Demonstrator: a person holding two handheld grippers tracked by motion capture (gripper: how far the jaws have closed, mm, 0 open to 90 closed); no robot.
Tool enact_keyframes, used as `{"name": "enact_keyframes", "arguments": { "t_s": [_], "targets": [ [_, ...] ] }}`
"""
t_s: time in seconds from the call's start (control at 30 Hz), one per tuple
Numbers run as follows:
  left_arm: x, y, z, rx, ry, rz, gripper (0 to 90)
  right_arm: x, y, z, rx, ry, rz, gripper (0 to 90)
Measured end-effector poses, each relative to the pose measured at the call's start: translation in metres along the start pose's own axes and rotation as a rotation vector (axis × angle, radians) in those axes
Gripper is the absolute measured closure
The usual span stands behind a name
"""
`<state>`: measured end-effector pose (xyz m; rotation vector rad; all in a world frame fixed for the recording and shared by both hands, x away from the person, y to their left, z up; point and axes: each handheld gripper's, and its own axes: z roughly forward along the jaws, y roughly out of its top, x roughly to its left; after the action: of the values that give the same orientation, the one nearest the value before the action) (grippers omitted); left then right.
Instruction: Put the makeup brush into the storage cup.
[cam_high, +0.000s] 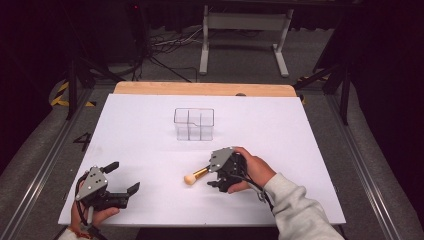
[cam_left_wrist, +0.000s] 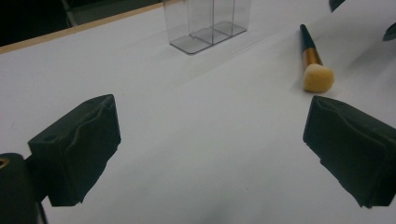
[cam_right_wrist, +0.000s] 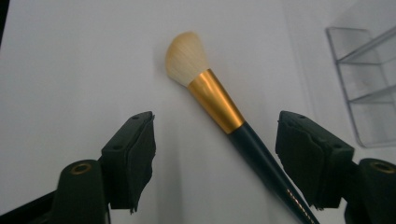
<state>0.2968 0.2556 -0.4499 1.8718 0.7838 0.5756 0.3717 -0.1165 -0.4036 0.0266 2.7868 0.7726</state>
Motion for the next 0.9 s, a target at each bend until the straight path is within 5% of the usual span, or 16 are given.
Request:
{"name": "enact_keyframes", "arguments": {
  "t_s": [0.1, 0.33, 0.57, 0.9],
  "targets": [
    [-0.001, 0.000, 0.000, -0.001, -0.002, 0.015, 4.7, -0.005, 0.011, 0.017, 0.088, 0.027, -0.058, 30.9],
    [0.001, 0.000, -0.001, -0.003, 0.003, 0.012, 4.6, -0.016, 0.027, 0.034, 0.128, 0.053, -0.097, 39.5],
    [0.001, -0.001, -0.002, -0.001, -0.007, 0.013, 5.2, -0.021, 0.033, 0.053, 0.169, 0.130, -0.124, 51.2],
    [0.001, 0.000, -0.004, -0.022, 0.010, 0.008, 6.3, -0.022, 0.038, 0.056, 0.233, 0.187, -0.147, 59.8]
  ]
}}
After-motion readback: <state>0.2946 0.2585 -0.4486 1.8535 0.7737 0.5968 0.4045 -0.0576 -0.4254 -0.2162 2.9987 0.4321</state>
